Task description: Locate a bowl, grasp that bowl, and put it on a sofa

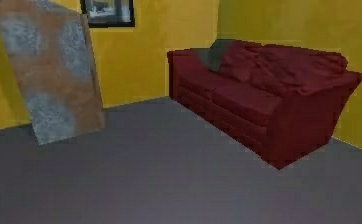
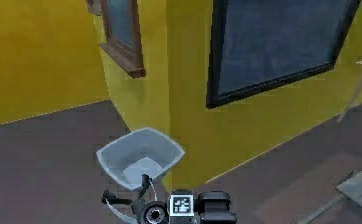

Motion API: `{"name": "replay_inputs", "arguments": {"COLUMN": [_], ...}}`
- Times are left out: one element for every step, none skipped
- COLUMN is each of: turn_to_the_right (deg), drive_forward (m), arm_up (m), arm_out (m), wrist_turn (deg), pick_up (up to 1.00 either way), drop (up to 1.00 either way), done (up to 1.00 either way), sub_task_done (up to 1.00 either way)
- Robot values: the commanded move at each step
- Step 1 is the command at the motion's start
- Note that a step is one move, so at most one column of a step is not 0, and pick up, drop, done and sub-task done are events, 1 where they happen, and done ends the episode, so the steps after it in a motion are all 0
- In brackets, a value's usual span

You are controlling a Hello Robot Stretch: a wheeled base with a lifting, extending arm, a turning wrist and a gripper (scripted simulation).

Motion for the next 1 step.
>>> {"name": "replay_inputs", "arguments": {"turn_to_the_right": [0.0], "drive_forward": [1.00], "arm_up": [0.00], "arm_out": [0.00], "wrist_turn": [0.0], "pick_up": [0.00], "drop": [0.00], "done": [0.00], "sub_task_done": [0.00]}}
